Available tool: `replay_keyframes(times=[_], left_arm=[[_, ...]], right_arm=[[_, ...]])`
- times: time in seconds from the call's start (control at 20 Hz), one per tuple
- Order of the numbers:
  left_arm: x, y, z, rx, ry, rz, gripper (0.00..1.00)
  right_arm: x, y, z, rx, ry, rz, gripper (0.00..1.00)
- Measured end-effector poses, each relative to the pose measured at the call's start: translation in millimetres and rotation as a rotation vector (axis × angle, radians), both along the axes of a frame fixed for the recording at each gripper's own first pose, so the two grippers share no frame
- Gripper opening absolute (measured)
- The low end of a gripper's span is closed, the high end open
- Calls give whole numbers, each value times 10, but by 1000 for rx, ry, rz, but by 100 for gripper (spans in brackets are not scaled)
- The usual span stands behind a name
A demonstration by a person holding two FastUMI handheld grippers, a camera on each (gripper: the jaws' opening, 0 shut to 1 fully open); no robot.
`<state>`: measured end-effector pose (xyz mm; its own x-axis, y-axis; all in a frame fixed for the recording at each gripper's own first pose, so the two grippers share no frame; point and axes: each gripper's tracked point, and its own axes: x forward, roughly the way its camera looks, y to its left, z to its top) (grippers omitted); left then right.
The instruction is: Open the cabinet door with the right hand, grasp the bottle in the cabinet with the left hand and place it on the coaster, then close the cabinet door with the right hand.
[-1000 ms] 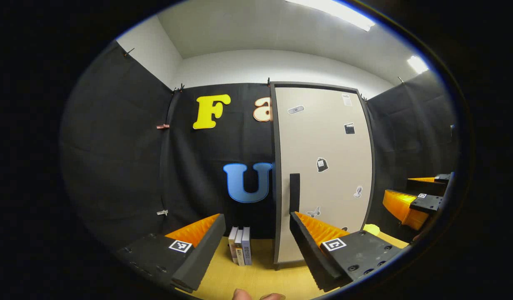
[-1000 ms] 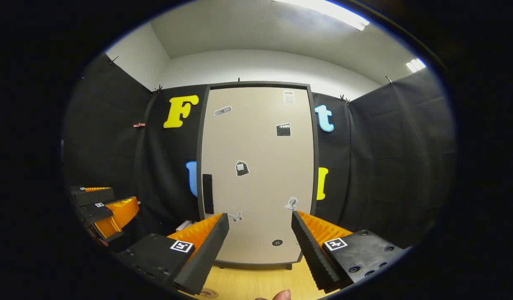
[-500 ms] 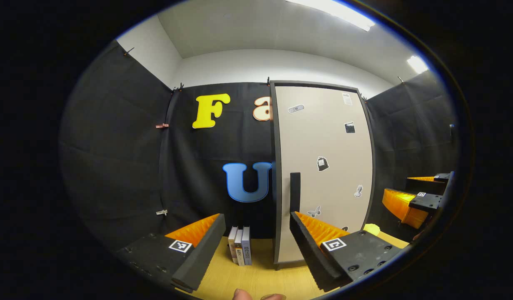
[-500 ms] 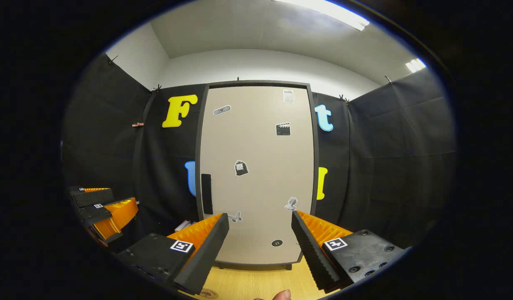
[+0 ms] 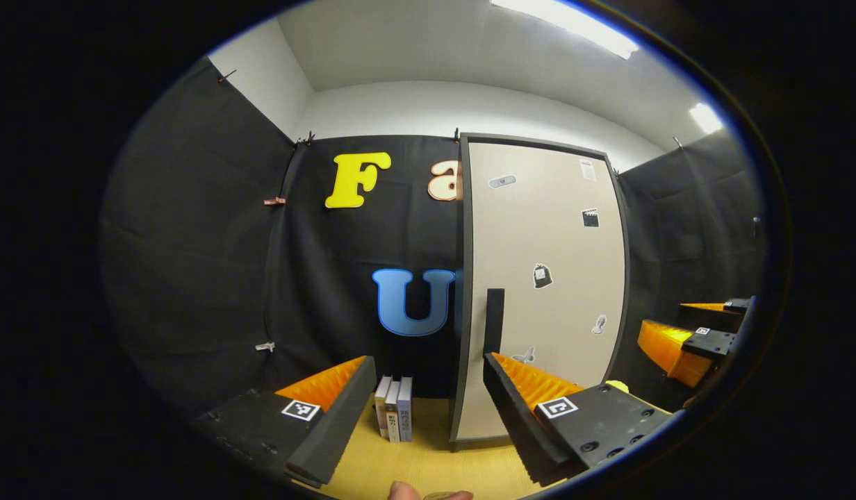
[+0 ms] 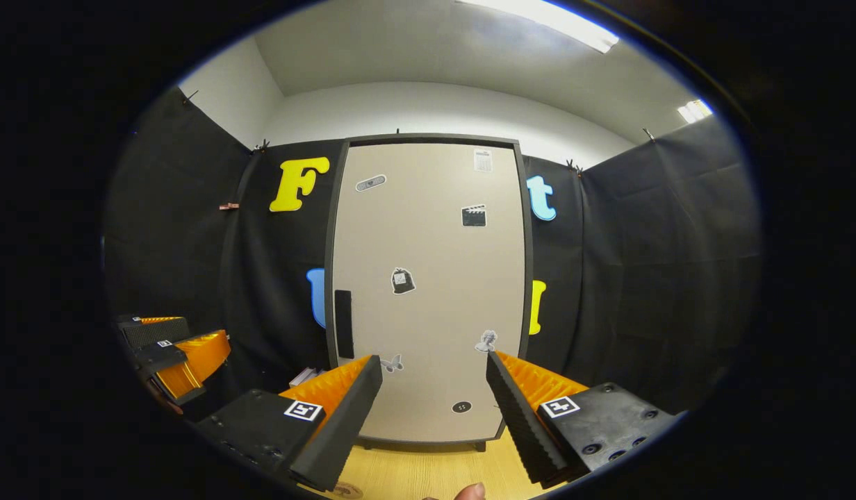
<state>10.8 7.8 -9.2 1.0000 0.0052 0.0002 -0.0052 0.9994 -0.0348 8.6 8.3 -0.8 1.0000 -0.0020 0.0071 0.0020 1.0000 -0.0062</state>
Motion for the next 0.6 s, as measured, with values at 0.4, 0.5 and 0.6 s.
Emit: replay_keyframes(times=[0.4, 0.5, 0.6], left_arm=[[-15, 257, -6, 62, -11, 33, 98], [-40, 334, -46, 75, -10, 43, 98], [-59, 425, -69, 87, -14, 51, 98]], right_arm=[[518, 492, 10, 25, -23, 80, 98], [775, 659, -4, 29, -37, 101, 98], [1014, 846, -93, 34, -35, 123, 98]])
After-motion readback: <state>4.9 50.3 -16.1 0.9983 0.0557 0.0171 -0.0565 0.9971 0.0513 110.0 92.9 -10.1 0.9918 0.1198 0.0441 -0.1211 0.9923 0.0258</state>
